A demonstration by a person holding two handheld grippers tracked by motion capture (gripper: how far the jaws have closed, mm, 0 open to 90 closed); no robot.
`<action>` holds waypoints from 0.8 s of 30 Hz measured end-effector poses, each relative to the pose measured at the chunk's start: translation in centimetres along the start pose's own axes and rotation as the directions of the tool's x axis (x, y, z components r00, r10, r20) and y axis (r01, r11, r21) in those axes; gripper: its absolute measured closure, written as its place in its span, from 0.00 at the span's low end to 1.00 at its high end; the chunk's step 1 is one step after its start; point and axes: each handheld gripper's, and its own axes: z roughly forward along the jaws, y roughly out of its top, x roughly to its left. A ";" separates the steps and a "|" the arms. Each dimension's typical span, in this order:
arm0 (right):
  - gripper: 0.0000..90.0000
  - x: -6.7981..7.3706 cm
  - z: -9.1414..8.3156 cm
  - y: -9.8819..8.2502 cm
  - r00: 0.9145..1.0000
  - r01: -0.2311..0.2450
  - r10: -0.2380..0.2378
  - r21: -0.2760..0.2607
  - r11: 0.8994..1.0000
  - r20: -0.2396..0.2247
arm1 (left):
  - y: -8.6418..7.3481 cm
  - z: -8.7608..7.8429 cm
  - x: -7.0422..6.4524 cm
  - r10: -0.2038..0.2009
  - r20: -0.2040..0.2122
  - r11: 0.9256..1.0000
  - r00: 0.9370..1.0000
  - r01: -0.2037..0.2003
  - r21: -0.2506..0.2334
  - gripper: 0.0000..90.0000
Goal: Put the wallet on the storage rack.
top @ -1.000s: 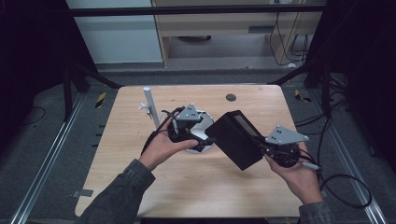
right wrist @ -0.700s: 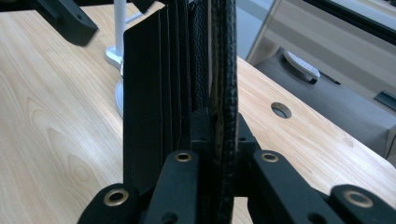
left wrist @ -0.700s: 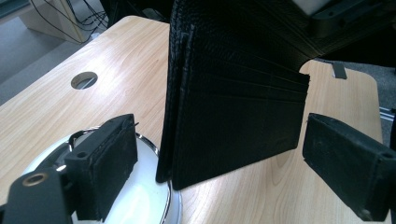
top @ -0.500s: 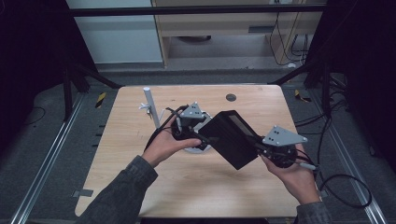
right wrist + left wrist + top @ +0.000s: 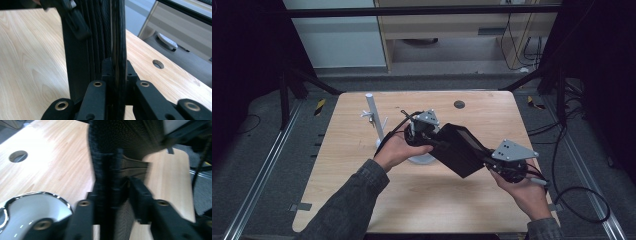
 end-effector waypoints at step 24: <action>0.11 -0.4 4.1 -10.7 0.935 -0.355 0.338 0.249 0.901 0.111 | 6.5 -6.8 -1.4 -0.001 -0.219 0.994 0.976 0.025 0.107 0.88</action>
